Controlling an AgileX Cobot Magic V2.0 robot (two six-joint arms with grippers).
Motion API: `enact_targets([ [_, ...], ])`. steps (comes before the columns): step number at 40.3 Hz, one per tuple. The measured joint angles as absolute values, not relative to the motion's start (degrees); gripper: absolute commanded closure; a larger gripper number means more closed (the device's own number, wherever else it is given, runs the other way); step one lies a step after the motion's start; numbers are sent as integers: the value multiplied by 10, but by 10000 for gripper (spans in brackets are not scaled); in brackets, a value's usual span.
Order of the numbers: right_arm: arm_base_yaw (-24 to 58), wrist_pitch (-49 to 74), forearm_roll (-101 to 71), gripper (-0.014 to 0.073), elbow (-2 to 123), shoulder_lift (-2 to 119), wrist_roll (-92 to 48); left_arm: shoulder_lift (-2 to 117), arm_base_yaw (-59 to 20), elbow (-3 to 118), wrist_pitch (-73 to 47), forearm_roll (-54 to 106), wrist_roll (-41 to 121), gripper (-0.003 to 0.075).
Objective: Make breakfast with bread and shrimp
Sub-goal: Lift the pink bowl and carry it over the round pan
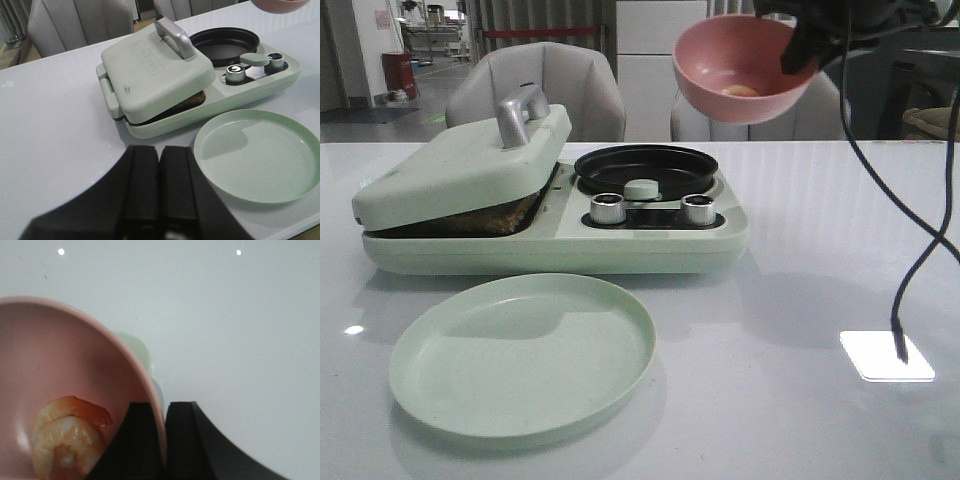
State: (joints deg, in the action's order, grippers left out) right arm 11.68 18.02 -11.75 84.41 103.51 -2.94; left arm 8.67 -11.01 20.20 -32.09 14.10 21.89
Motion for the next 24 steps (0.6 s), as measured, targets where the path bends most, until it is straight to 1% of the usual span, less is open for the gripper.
enact_targets([
  [11,168,12,-122,626,844,1051,-30,87,-110,202,-321,141,219,688],
  [16,187,-102,-116,626,820,1070,-31,87,-110,202,-321,141,219,688],
  [24,200,-311,-83,626,748,1106,-31,87,-110,202,-321,141,219,688],
])
